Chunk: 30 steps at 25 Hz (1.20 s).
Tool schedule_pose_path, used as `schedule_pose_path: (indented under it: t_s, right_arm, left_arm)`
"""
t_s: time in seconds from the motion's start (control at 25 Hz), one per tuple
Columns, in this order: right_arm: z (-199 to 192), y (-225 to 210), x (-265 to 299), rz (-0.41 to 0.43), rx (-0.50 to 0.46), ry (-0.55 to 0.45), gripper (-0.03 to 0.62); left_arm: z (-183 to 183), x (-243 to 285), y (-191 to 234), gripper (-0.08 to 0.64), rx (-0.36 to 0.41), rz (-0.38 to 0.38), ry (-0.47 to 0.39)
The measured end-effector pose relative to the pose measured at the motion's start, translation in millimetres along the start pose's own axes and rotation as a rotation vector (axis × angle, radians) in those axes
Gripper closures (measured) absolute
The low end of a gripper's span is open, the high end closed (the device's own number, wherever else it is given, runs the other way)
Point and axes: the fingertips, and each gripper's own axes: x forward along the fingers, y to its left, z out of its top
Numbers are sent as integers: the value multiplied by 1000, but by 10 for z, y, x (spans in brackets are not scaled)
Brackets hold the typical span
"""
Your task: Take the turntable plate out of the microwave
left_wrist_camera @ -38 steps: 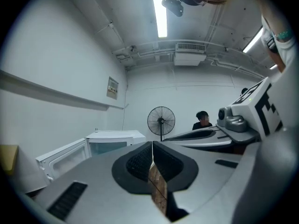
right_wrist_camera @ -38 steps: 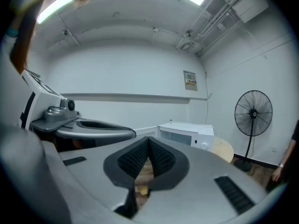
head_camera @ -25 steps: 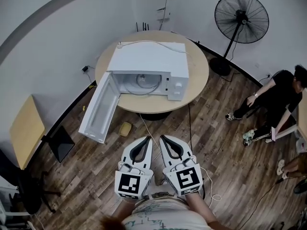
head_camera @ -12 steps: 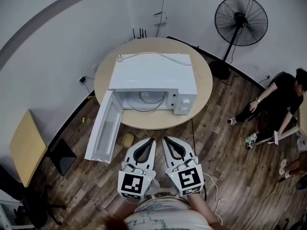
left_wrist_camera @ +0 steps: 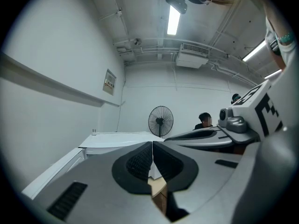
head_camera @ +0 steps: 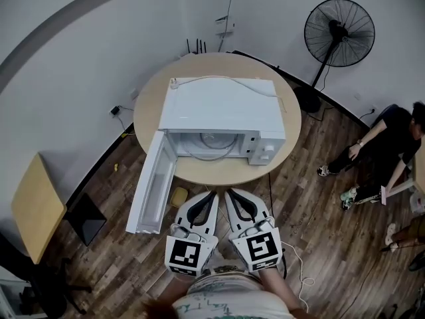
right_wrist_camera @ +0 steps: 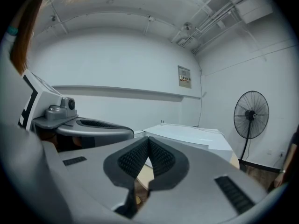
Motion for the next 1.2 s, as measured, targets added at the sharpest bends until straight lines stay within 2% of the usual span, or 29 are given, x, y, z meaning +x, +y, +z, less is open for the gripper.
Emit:
schedule_pose_path:
  t_s: [0.36, 0.76, 1.04, 1.2]
  right_arm:
    - [-23, 111, 204, -49, 21, 16, 601]
    - [-37, 60, 338, -55, 18, 27, 601]
    - [-2, -217, 547, -51, -4, 15, 601]
    - [14, -457, 731, -42, -4, 11, 601]
  left_arm:
    - [-55, -29, 248, 543, 42, -33, 30]
    - [-54, 75, 350, 543, 37, -42, 33]
    - [18, 415, 438, 543, 61, -33, 21]
    - [93, 703, 496, 543, 43, -33, 10]
